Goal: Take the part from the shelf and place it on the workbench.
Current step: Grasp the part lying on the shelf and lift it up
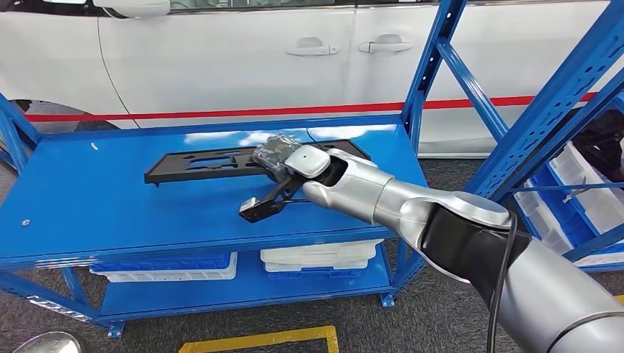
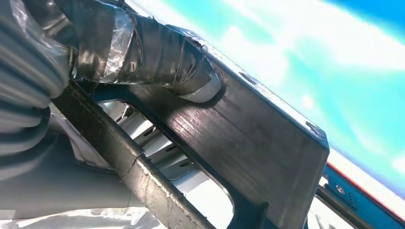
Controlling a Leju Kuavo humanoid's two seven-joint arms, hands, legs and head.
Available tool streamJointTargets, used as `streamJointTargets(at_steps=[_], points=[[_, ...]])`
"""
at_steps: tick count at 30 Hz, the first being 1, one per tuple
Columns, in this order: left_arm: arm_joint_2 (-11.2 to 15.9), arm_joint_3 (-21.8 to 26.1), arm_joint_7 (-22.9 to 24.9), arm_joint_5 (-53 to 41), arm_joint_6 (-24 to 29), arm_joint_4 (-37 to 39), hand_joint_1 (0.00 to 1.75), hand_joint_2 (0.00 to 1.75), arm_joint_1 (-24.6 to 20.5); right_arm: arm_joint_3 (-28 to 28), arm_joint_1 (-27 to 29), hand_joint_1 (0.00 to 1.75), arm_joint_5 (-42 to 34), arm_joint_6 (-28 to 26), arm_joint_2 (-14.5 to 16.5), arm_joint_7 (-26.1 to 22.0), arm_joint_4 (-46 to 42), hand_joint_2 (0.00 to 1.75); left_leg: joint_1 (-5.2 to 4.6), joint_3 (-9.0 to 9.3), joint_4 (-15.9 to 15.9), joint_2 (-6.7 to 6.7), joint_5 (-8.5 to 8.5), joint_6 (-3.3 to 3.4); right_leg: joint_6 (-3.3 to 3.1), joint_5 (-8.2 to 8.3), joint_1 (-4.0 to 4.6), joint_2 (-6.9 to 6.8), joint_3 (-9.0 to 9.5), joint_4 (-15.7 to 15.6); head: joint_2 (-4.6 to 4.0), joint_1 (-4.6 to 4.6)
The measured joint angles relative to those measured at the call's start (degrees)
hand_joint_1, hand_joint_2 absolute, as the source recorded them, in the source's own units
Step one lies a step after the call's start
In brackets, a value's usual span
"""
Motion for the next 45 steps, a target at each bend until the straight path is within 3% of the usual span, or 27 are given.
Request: streamJointTargets(at_steps=[2, 18, 30, 45], points=[[0.0, 0.0, -0.3, 0.0, -0.1, 0.0, 0.00, 1.75, 0.0, -0.5, -0.9, 1.75, 0.1, 0.7, 0.0, 0.4, -2.5, 1.75, 0.00, -0.01, 0.0, -0.01, 0.00, 0.00, 0.00, -0.01, 0.02, -0.03, -0.01, 0.0, 0.00, 0.00], [0.0, 0.0, -3.9, 0.1, -1.0, 0.0, 0.00, 1.75, 0.0, -3.4, -10.3, 1.75, -2.5, 7.0, -1.4, 3.5, -18.8, 1.75, 0.00, -0.11, 0.0, -0.01, 0.01, -0.01, -0.01, -0.01, 0.01, -0.08, -0.11, 0.0, 0.00, 0.00], [0.3, 0.0, -4.0, 0.1, -1.0, 0.0, 0.00, 1.75, 0.0, -4.1, -10.4, 1.75, -3.4, 6.8, -4.8, 4.4, -22.5, 1.75, -0.01, -0.13, 0.0, -0.01, 0.00, 0.00, -0.01, -0.01, -0.01, -0.08, -0.12, 0.0, 0.00, 0.00], [0.7, 0.0, -4.5, 0.5, -1.3, 0.0, 0.00, 1.75, 0.0, -5.1, -8.9, 1.75, -3.6, 4.1, -5.7, 4.6, -23.2, 1.75, 0.00, -0.17, 0.0, -0.02, 0.00, 0.00, -0.01, -0.01, 0.04, -0.08, -0.12, 0.0, 0.00, 0.00]])
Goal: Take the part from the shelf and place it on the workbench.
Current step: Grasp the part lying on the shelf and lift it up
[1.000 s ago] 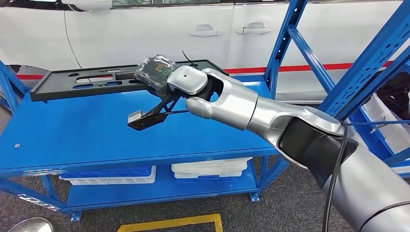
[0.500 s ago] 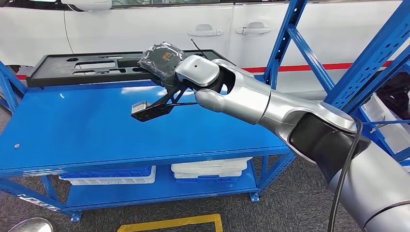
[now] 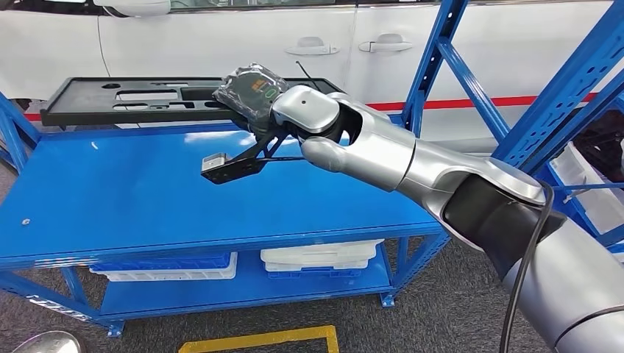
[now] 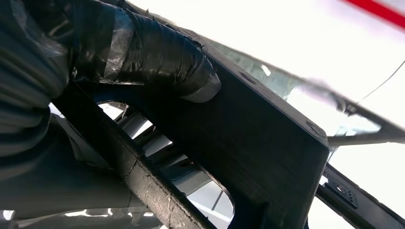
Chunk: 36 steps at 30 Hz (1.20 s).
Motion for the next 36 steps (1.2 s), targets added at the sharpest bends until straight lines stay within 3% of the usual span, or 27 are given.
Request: streamJointTargets(at_steps=[6, 12, 17, 19, 21, 23, 24, 25, 26, 29, 31, 34, 36], points=[[0.0, 0.0, -0.4, -0.2, 0.0, 0.0, 0.00, 1.75, 0.0, -0.8, 0.6, 1.75, 0.7, 0.0, 0.3, -2.3, 0.0, 1.75, 0.00, 0.00, 0.0, 0.00, 0.00, 0.00, 0.00, 0.00, -0.02, 0.01, -0.01, 0.0, 0.00, 0.00], [0.0, 0.0, -0.7, -0.2, 0.3, 0.0, 0.00, 1.75, 0.0, -1.3, 1.5, 1.75, 3.0, -2.0, 0.8, -1.5, 0.0, 1.75, -0.08, -0.05, 0.1, 0.00, -0.03, 0.04, 0.04, 0.03, -0.09, -0.02, 0.01, -0.1, 0.00, 0.00], [0.0, 0.0, -1.0, -0.4, 0.7, 0.0, 0.00, 1.75, -0.1, -1.9, 2.2, 1.75, 4.7, -2.8, 1.9, -1.7, 0.4, 1.75, -0.34, -0.23, 0.4, -0.03, -0.13, 0.44, 0.33, 0.18, -0.46, 0.00, 0.00, -0.2, 0.00, -0.01], [0.0, 0.0, -1.2, -0.4, 0.8, 0.0, 0.00, 1.75, -0.1, -2.1, 2.3, 1.75, 4.9, -2.9, 2.1, -1.8, 0.5, 1.75, 0.07, 0.15, -0.5, 0.06, 0.33, 0.83, 0.62, -0.15, -0.38, -0.01, -0.04, 0.0, 0.00, 0.02], [-0.1, 0.0, -1.2, -0.4, 0.9, 0.0, 0.00, 1.75, -0.2, -2.5, 2.3, 1.75, 5.1, -2.9, 2.1, -1.8, 0.6, 1.75, 0.49, 0.55, -1.4, 0.27, 1.01, 1.28, 0.99, -2.68, -0.45, -0.01, -1.38, 3.4, 0.00, 0.03], [-0.1, 0.0, -1.2, -0.5, 0.9, 0.0, 0.00, 1.75, -0.2, -2.8, 2.6, 1.75, 5.5, -3.0, 2.2, -1.9, 0.7, 1.75, 0.51, 0.55, -1.5, 0.41, 1.28, 1.42, 1.46, -6.62, -0.87, -0.01, -4.32, 10.4, 0.00, 0.02], [-0.1, 0.0, -1.2, -0.5, 0.9, 0.0, 0.00, 1.75, -0.2, -2.8, 2.9, 1.75, 5.7, -3.0, 2.2, -2.0, 0.8, 1.75, 0.56, 0.50, -1.4, 0.42, 1.28, 1.40, 1.71, -7.76, -1.14, -0.03, -5.57, 13.5, 0.00, 0.02], [-0.2, 0.0, -1.2, -0.5, 1.0, 0.0, 0.00, 1.75, -0.2, -2.8, 3.2, 1.75, 5.9, -3.1, 2.2, -2.1, 0.8, 1.75, 0.65, 0.41, -1.3, 0.40, 1.26, 1.36, 1.95, -7.86, -1.43, -0.04, -6.12, 15.0, 0.00, 0.02], [-0.2, 0.0, -1.2, -0.6, 1.0, 0.0, 0.00, 1.75, -0.2, -2.8, 3.4, 1.75, 6.1, -3.1, 2.2, -2.1, 0.9, 1.75, 0.80, 0.30, -1.1, 0.38, 1.19, 1.24, 2.19, -6.84, -1.72, -0.07, -5.71, 14.4, 0.00, 0.02], [-0.5, -0.1, -1.2, -0.6, 1.2, 0.0, 0.00, 1.75, -0.2, -3.1, 3.5, 1.75, 6.8, -3.2, 2.4, -2.2, 1.2, 1.75, 1.23, -0.35, 0.1, 0.27, 0.67, 0.23, 2.83, -2.21, -2.32, -0.11, -0.66, 4.7, 0.00, 0.03], [-0.7, -0.2, -1.2, -0.7, 1.4, -0.1, 0.00, 1.75, -0.3, -3.2, 3.6, 1.75, 7.2, -3.4, 2.7, -2.3, 1.4, 1.75, 1.18, -0.80, 0.6, 0.14, 0.67, -0.74, 2.48, -1.47, -2.08, 0.14, 0.76, 1.6, 0.00, 0.02], [-1.2, -0.3, -1.2, -0.7, 1.6, -0.1, 0.00, 1.75, -0.3, -3.3, 3.6, 1.75, 7.6, -3.5, 3.1, -2.5, 1.8, 1.75, 1.27, -1.18, 0.6, -0.01, 1.05, -1.96, 0.99, -0.99, -1.71, 0.24, 0.16, 1.4, 0.00, -0.01], [-1.4, -0.4, -1.2, -0.7, 1.7, -0.1, 0.00, 1.75, -0.3, -3.3, 3.6, 1.75, 7.7, -3.5, 3.5, -2.6, 2.1, 1.75, 1.39, -2.16, 2.7, 0.07, -1.16, -2.27, -0.25, -0.20, -1.71, 0.11, -0.28, 0.9, 0.00, -0.01]])
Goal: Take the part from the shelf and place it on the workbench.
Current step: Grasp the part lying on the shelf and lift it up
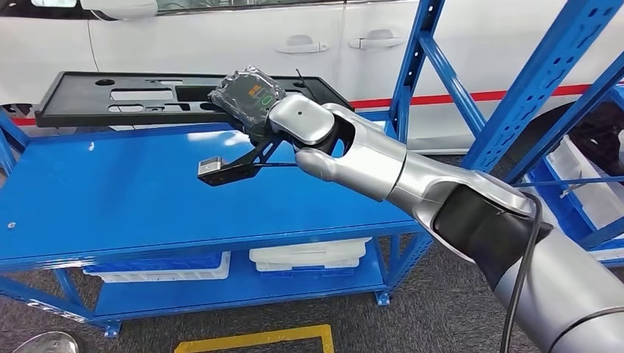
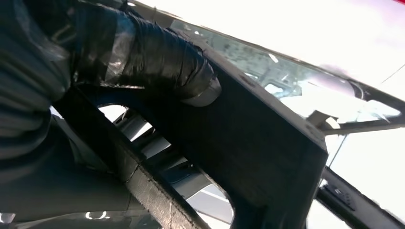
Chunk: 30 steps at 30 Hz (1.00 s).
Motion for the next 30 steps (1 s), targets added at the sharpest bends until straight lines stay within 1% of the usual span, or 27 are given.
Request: streamJointTargets(at_steps=[1, 2, 3, 4, 5, 6, 7, 8, 9, 10, 11, 13, 16, 17, 18, 19, 21, 22, 23, 24, 25, 26, 27, 28, 29, 30], points=[[-0.1, 0.0, 0.0, 0.0, 0.0, 0.0, 0.00, 1.75, 0.0, 0.0, 0.0, 1.75, 0.1, 0.0, 0.2, -0.1, 0.2, 1.75, -0.01, -0.97, 2.7, 0.05, -2.24, 0.03, -0.54, 0.41, 0.04, -0.04, -0.33, -0.2, 0.00, -0.01], [-0.1, 0.0, 0.0, 0.0, 0.1, 0.0, 0.00, 1.75, -0.1, 0.0, 0.0, 1.75, 0.2, 0.0, 0.5, -0.2, 0.4, 1.75, -0.12, -2.16, 6.2, 0.08, -4.70, 0.11, -0.90, 0.75, 0.28, -0.06, -0.76, -0.2, 0.00, -0.01], [-0.1, 0.0, 0.0, 0.0, 0.1, 0.0, 0.00, 1.75, -0.1, 0.0, 0.0, 1.75, 0.4, 0.0, 0.8, -0.3, 0.8, 1.75, -0.25, -3.20, 9.8, 0.08, -6.69, 0.22, -1.16, 1.10, 0.53, -0.06, -1.25, -0.2, 0.00, -0.01], [-0.2, -0.1, 0.0, 0.0, 0.1, -0.1, 0.00, 1.75, -0.1, 0.0, 0.0, 1.75, 0.6, 0.0, 1.1, -0.4, 1.2, 1.75, -0.41, -3.64, 12.1, 0.07, -7.69, 0.37, -1.30, 1.48, 0.80, -0.05, -1.76, -0.1, 0.00, -0.01], [-0.2, -0.1, 0.0, 0.1, 0.1, -0.1, 0.00, 1.75, -0.1, 0.0, 0.1, 1.75, 0.8, 0.0, 1.4, -0.5, 1.6, 1.75, -0.59, -3.14, 12.6, 0.07, -7.56, 0.60, -1.38, 1.87, 1.07, -0.04, -2.28, 0.0, 0.00, -0.01], [-0.3, -0.1, 0.0, 0.1, 0.1, -0.1, 0.00, 1.75, -0.2, 0.0, 0.1, 1.75, 0.9, -0.1, 1.7, -0.5, 1.9, 1.75, -0.79, -1.59, 11.0, 0.07, -6.51, 0.94, -1.40, 2.24, 1.30, -0.03, -2.77, 0.1, 0.00, -0.01], [-0.4, -0.2, 0.0, 0.1, 0.1, -0.1, 0.00, 1.75, -0.2, 0.0, 0.1, 1.75, 1.0, -0.1, 1.9, -0.5, 2.1, 1.75, -1.01, 0.79, 7.7, 0.07, -5.10, 1.39, -1.37, 2.59, 1.49, -0.03, -3.21, 0.2, 0.00, -0.01], [-0.4, -0.2, 0.0, 0.1, 0.1, -0.2, 0.00, 1.75, -0.3, -0.1, 0.0, 1.75, 1.1, -0.1, 2.0, -0.6, 2.3, 1.75, -1.29, 3.38, 3.9, 0.08, -4.25, 1.86, -1.26, 2.93, 1.69, -0.06, -3.61, 0.2, 0.00, -0.01], [-0.5, -0.2, 0.0, 0.2, 0.1, -0.3, 0.00, 1.75, -0.3, -0.2, 0.0, 1.75, 1.1, -0.1, 2.2, -0.6, 2.5, 1.75, -1.54, 5.30, 0.8, 0.09, -3.57, 2.17, -1.07, 3.29, 1.81, -0.13, -3.86, 0.3, 0.00, 0.01], [-0.5, -0.3, 0.0, 0.2, 0.1, -0.4, 0.00, 1.75, -0.4, -0.3, -0.1, 1.75, 1.1, -0.1, 2.4, -0.7, 2.7, 1.75, -1.78, 6.38, -1.2, 0.08, -3.30, 2.36, -0.82, 3.66, 1.84, -0.21, -4.00, 0.3, 0.00, 0.01], [-0.6, -0.3, 0.0, 0.2, 0.1, -0.5, 0.00, 1.75, -0.4, -0.4, -0.1, 1.75, 1.1, -0.2, 2.7, -0.8, 2.9, 1.75, -1.99, 6.62, -2.0, 0.06, -3.24, 2.43, -0.50, 4.08, 1.80, -0.29, -4.09, 0.2, 0.01, 0.01], [-0.7, -0.4, 0.0, 0.3, 0.1, -0.5, 0.00, 1.75, -0.4, -0.5, -0.2, 1.75, 1.2, -0.2, 2.9, -1.0, 3.1, 1.75, -2.20, 6.23, -2.1, 0.01, -2.72, 2.43, -0.09, 4.67, 1.60, -0.36, -4.10, 0.0, 0.02, -0.01], [-0.7, -0.5, 0.0, 0.3, 0.1, -0.5, 0.00, 1.75, -0.4, -0.5, -0.2, 1.75, 1.2, -0.2, 3.0, -1.2, 3.2, 1.75, -2.26, 6.12, -2.1, 0.01, -2.55, 2.53, 0.09, 4.95, 1.55, -0.36, -4.09, -0.2, 0.01, -0.01], [-0.7, -0.5, 0.0, 0.3, 0.1, -0.5, 0.00, 1.75, -0.4, -0.5, -0.2, 1.75, 1.2, -0.2, 3.1, -1.2, 3.2, 1.75, -2.15, 6.02, -2.3, 0.01, -2.28, 2.67, 0.25, 5.11, 1.62, -0.35, -4.13, -0.3, 0.01, 0.01], [-0.7, -0.5, 0.0, 0.3, 0.1, -0.6, 0.00, 1.75, -0.4, -0.5, -0.3, 1.75, 1.2, -0.2, 3.1, -1.2, 3.4, 1.75, -2.01, 5.38, -2.6, 0.16, -1.40, 3.07, 0.58, 2.74, 1.53, -0.29, -4.92, 1.9, 0.00, 0.02], [-0.8, -0.5, 0.0, 0.3, 0.1, -0.6, 0.00, 1.75, -0.4, -0.5, -0.3, 1.75, 1.2, -0.2, 3.2, -1.3, 3.6, 1.75, -1.87, 4.52, -2.9, 0.30, -0.38, 3.46, 0.94, -0.23, 1.42, -0.25, -5.94, 5.2, 0.00, 0.03], [-0.9, -0.5, 0.1, 0.4, 0.1, -0.6, 0.00, 1.75, -0.4, -0.5, -0.3, 1.75, 1.2, -0.2, 3.3, -1.3, 4.1, 1.75, -1.74, 2.24, -3.0, 0.60, 1.81, 4.05, 1.56, -6.65, 1.09, -0.18, -8.03, 13.8, 0.00, 0.03], [-0.9, -0.5, 0.1, 0.4, 0.1, -0.6, 0.00, 1.75, -0.4, -0.5, -0.3, 1.75, 1.2, -0.2, 3.4, -1.3, 4.3, 1.75, -1.76, 1.34, -2.9, 0.60, 2.38, 4.01, 1.64, -6.82, 1.05, -0.19, -7.77, 15.6, 0.00, 0.02], [-0.9, -0.5, 0.1, 0.4, 0.1, -0.6, 0.00, 1.75, -0.4, -0.5, -0.2, 1.75, 1.2, -0.2, 3.4, -1.2, 4.4, 1.75, -1.77, 0.47, -2.8, 0.59, 2.92, 3.96, 1.61, -5.91, 1.03, -0.19, -6.52, 15.4, 0.00, 0.03], [-0.9, -0.5, 0.1, 0.4, 0.1, -0.6, 0.00, 1.75, -0.4, -0.5, -0.2, 1.75, 1.2, -0.2, 3.5, -1.2, 4.6, 1.75, -1.80, -0.27, -2.6, 0.58, 3.40, 3.88, 1.43, -4.50, 1.07, -0.19, -4.26, 13.1, 0.00, 0.03], [-0.9, -0.6, 0.1, 0.4, 0.1, -0.6, 0.00, 1.75, -0.4, -0.5, -0.2, 1.75, 1.2, -0.2, 3.6, -1.3, 4.6, 1.75, -1.82, -0.86, -2.5, 0.58, 3.86, 3.76, 1.08, -3.56, 1.20, -0.19, -1.24, 9.3, 0.00, 0.02], [-1.0, -0.6, 0.1, 0.4, 0.1, -0.6, 0.00, 1.75, -0.4, -0.5, -0.3, 1.75, 1.2, -0.3, 3.8, -1.3, 4.7, 1.75, -1.88, -1.33, -2.4, 0.58, 4.29, 3.56, 0.68, -3.41, 1.38, -0.21, 1.77, 5.0, 0.00, 0.02], [-1.0, -0.6, 0.1, 0.5, 0.2, -0.6, 0.00, 1.75, -0.4, -0.5, -0.3, 1.75, 1.2, -0.3, 4.0, -1.4, 4.7, 1.75, -1.87, -1.58, -2.5, 0.60, 4.74, 3.27, 0.35, -3.58, 1.60, -0.26, 3.94, 1.8, 0.00, 0.02], [-1.1, -0.6, 0.1, 0.5, 0.2, -0.6, 0.00, 1.75, -0.4, -0.6, -0.4, 1.75, 1.2, -0.4, 4.2, -1.6, 4.7, 1.75, -1.80, -1.70, -2.6, 0.63, 5.19, 2.93, 0.02, -3.96, 1.86, -0.28, 5.16, -0.4, 0.00, 0.01], [-1.1, -0.6, 0.1, 0.6, 0.3, -0.6, 0.00, 1.75, -0.5, -0.6, -0.5, 1.75, 1.3, -0.4, 4.3, -1.7, 4.8, 1.75, -1.74, -1.75, -2.8, 0.65, 5.68, 2.56, -0.20, -3.95, 2.04, -0.32, 5.43, -1.2, 0.00, 0.01], [-1.0, -0.6, 0.1, 0.6, 0.3, -0.6, 0.00, 1.75, -0.4, -0.7, -0.5, 1.75, 1.3, -0.3, 4.4, -1.9, 4.8, 1.75, -1.74, -1.78, -3.0, 0.65, 6.10, 2.21, -0.50, -3.34, 1.99, -0.38, 5.26, -1.5, 0.00, 0.02]])
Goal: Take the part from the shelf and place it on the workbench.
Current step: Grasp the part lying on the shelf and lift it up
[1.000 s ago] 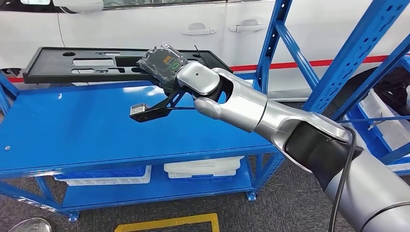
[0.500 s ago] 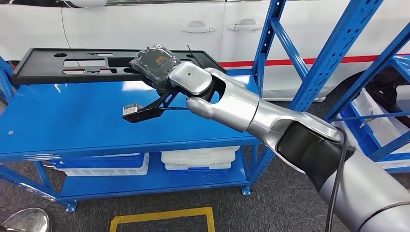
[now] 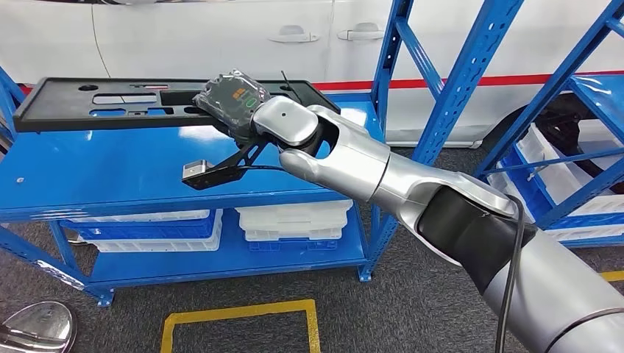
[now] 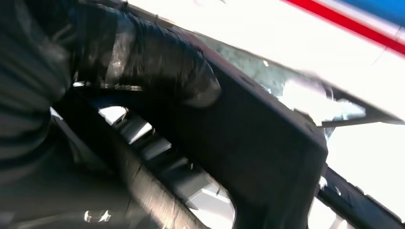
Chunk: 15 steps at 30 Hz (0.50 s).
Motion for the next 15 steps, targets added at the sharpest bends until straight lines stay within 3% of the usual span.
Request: streamJointTargets(at_steps=[2, 3, 5, 6, 7, 8, 10, 12, 13, 15], points=[[0.1, 0.0, 0.0, 0.0, 0.0, 0.0, 0.00, 1.75, 0.0, 0.0, -0.1, 1.75, 0.0, 0.2, 0.2, -0.4, 0.1, 1.75, -0.02, -0.62, 0.8, -0.14, -1.36, -0.58, -0.75, 1.45, -0.37, -0.26, -0.55, -0.9, 0.00, -0.01], [0.1, 0.0, 0.0, 0.1, 0.0, 0.0, 0.00, 1.75, 0.1, 0.0, -0.1, 1.75, 0.1, 0.2, 0.4, -0.5, 0.1, 1.75, -0.01, -1.31, 2.7, -0.20, -3.57, -0.84, -1.08, 2.27, -0.61, -0.37, -1.05, -1.3, 0.00, -0.01], [0.2, 0.0, 0.0, 0.1, 0.0, 0.0, 0.00, 1.75, 0.0, 0.0, -0.2, 1.75, 0.1, 0.3, 0.7, -0.7, 0.2, 1.75, 0.23, -3.11, 9.5, -0.25, -9.31, -1.34, -1.41, 3.58, -0.68, -0.42, -2.58, -1.4, 0.00, -0.02], [0.3, 0.0, -0.1, 0.1, 0.0, 0.0, 0.00, 1.75, 0.0, 0.0, -0.1, 1.75, 0.1, 0.4, 0.8, -0.8, 0.2, 1.75, 0.35, -3.80, 13.1, -0.24, -11.05, -1.60, -1.34, 4.15, -0.68, -0.43, -3.44, -1.2, 0.00, -0.02], [0.4, 0.0, -0.1, 0.1, 0.0, 0.0, 0.00, 1.75, 0.0, 0.0, -0.1, 1.75, 0.0, 0.4, 0.8, -0.9, 0.3, 1.75, 0.47, -3.95, 15.7, -0.23, -11.43, -1.84, -1.21, 4.71, -0.72, -0.45, -4.33, -1.0, 0.00, -0.03], [0.5, 0.0, -0.1, 0.1, 0.0, 0.0, 0.00, 1.75, 0.0, 0.0, -0.1, 1.75, 0.0, 0.5, 0.9, -1.0, 0.3, 1.75, 0.61, -3.30, 16.5, -0.23, -10.51, -2.06, -1.02, 5.23, -0.80, -0.46, -5.25, -0.8, 0.00, -0.03], [0.7, 0.0, -0.1, 0.2, 0.0, 0.0, 0.00, 1.75, 0.0, 0.0, -0.1, 1.75, -0.2, 0.5, 0.9, -1.1, 0.3, 1.75, 0.99, 0.94, 12.4, -0.21, -7.64, -2.46, -0.44, 6.07, -1.05, -0.48, -7.05, 0.1, 0.00, -0.03], [0.8, 0.0, -0.1, 0.2, 0.0, 0.0, 0.00, 1.75, -0.1, 0.0, -0.2, 1.75, -0.5, 0.6, 0.9, -1.2, 0.3, 1.75, 0.98, 6.25, 5.0, -0.41, -7.85, -2.47, 0.25, 6.63, -1.07, -0.48, -8.48, 1.2, 0.01, -0.02], [0.8, 0.0, -0.1, 0.2, 0.0, 0.0, 0.00, 1.75, -0.1, 0.0, -0.2, 1.75, -0.5, 0.6, 0.9, -1.3, 0.3, 1.75, 0.87, 7.63, 2.6, -0.55, -8.60, -2.20, 0.60, 6.94, -0.98, -0.50, -8.87, 1.5, 0.01, -0.01], [0.8, 0.0, 0.0, 0.2, 0.0, 0.0, 0.00, 1.75, -0.1, 0.0, -0.2, 1.75, -0.7, 0.6, 0.9, -1.5, 0.3, 1.75, 0.55, 7.60, 1.4, -0.71, -8.78, -1.06, 1.39, 7.84, -0.98, -0.51, -9.22, 1.5, 0.01, 0.00]])
